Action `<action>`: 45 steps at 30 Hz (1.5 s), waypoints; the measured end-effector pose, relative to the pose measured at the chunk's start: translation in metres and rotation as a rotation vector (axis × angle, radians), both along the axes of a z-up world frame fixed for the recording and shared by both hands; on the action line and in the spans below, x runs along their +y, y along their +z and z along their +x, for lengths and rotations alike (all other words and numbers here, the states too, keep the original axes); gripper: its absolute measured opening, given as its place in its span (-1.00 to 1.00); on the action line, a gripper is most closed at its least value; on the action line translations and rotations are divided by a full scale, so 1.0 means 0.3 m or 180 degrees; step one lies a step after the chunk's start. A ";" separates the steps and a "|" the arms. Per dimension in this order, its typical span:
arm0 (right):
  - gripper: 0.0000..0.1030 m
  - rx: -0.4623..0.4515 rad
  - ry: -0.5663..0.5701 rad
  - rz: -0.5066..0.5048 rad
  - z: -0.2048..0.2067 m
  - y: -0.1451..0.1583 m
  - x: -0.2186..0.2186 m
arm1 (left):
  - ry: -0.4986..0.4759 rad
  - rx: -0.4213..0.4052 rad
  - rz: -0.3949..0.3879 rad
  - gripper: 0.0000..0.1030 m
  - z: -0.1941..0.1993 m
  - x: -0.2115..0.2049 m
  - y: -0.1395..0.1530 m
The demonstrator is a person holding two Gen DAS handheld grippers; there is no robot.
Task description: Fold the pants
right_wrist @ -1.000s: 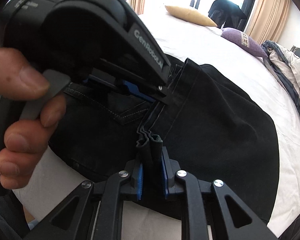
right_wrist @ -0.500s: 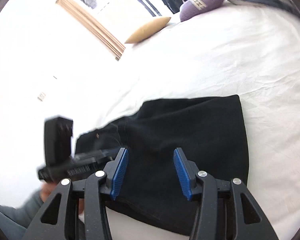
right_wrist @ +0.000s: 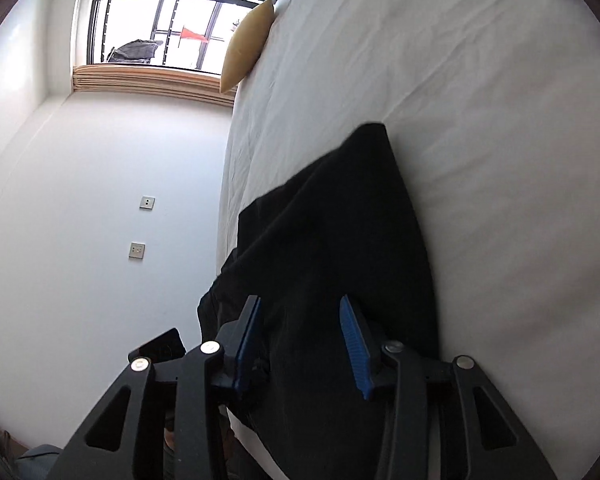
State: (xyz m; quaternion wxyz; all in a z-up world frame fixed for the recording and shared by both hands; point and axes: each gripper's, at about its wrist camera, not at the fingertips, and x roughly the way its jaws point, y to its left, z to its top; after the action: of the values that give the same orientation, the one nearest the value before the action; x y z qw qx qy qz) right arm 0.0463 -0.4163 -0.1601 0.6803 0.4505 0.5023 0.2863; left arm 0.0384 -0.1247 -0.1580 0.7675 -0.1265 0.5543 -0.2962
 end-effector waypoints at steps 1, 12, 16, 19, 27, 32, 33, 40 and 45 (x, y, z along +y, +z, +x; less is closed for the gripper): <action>-0.15 0.0016 0.0067 -0.0021 -0.041 0.003 0.014 | 0.0003 -0.0004 -0.0005 -0.80 -0.007 0.001 -0.001; 0.04 0.0047 0.0203 -0.0434 -0.281 0.129 0.107 | 0.0068 -0.0179 -0.0075 -0.79 -0.081 0.067 0.003; 0.09 -0.0350 0.0200 -0.0260 -0.234 0.222 0.186 | 0.0254 -0.0331 -0.0185 -0.79 -0.171 0.166 0.082; 0.17 -0.0447 0.0073 -0.0060 -0.157 0.204 0.225 | 0.0568 -0.0442 -0.0179 -0.79 -0.241 0.299 0.139; 0.20 0.0047 -0.0182 -0.0337 -0.107 0.086 0.282 | 0.1767 -0.0491 -0.0184 -0.71 -0.415 0.726 0.185; 0.35 -0.0304 -0.0076 -0.0094 -0.105 0.210 0.366 | 0.2615 -0.0390 -0.0371 0.76 -0.445 0.925 0.132; 0.36 -0.0327 -0.0033 -0.0084 -0.095 0.220 0.386 | 0.2668 -0.0325 -0.0422 0.76 -0.439 0.947 0.122; 0.36 -0.0275 0.0083 0.0039 -0.039 0.189 0.479 | 0.2671 -0.0041 -0.0635 0.74 -0.376 0.929 0.010; 0.36 -0.0247 0.0025 0.0255 -0.031 0.155 0.478 | 0.2840 -0.0062 -0.1004 0.62 -0.326 0.961 -0.041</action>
State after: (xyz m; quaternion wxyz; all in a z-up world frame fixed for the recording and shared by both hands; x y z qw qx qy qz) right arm 0.0370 -0.2728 -0.1136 0.6796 0.4639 0.4654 0.3262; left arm -0.0595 0.1636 -0.1702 0.7964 -0.4645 0.3869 -0.0193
